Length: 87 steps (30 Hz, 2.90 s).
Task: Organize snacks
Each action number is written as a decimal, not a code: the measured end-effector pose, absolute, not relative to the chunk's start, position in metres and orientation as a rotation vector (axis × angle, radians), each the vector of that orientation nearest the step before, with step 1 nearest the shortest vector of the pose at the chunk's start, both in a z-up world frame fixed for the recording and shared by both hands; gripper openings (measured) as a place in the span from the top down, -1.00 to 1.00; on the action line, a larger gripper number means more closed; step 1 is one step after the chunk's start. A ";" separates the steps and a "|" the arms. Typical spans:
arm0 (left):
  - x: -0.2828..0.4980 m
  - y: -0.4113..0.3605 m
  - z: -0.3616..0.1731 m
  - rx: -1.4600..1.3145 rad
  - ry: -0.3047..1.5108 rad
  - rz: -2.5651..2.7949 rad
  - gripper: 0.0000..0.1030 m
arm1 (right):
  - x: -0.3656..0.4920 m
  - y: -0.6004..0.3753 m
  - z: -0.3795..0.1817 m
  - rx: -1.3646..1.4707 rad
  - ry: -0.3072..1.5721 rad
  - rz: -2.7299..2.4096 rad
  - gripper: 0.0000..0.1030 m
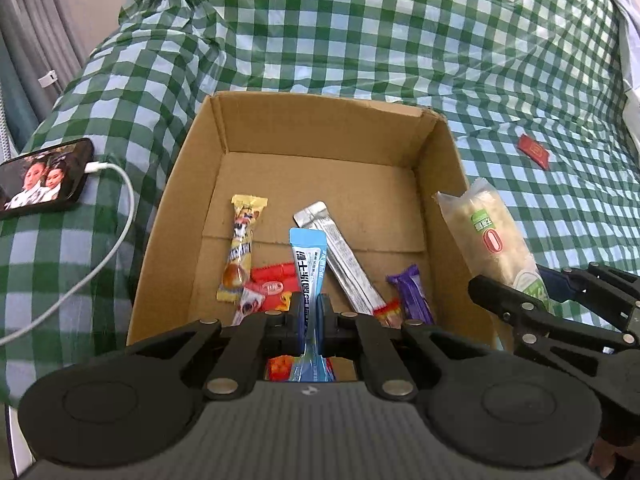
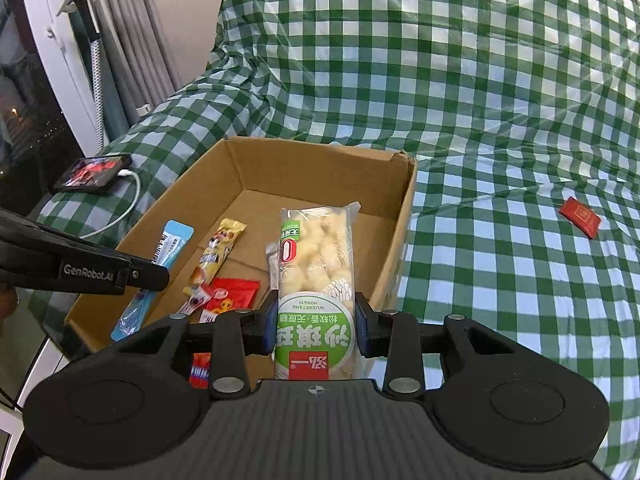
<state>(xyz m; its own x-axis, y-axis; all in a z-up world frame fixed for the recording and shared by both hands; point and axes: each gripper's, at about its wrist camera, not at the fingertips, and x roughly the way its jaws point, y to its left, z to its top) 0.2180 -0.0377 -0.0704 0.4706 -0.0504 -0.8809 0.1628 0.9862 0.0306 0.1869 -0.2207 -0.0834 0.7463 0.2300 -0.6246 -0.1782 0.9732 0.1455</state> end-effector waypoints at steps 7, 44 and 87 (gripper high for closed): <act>0.252 -0.033 -0.091 0.112 1.096 -0.093 0.87 | 0.225 -0.214 -0.092 0.087 0.714 0.226 0.26; 0.364 -0.358 -0.268 0.136 0.959 -0.232 -1.00 | 0.278 -0.577 -0.237 0.153 0.512 -0.561 -0.99; 0.374 -0.361 -0.297 0.128 0.658 -0.250 -1.00 | 0.307 -0.596 -0.265 0.239 0.530 -0.583 -0.99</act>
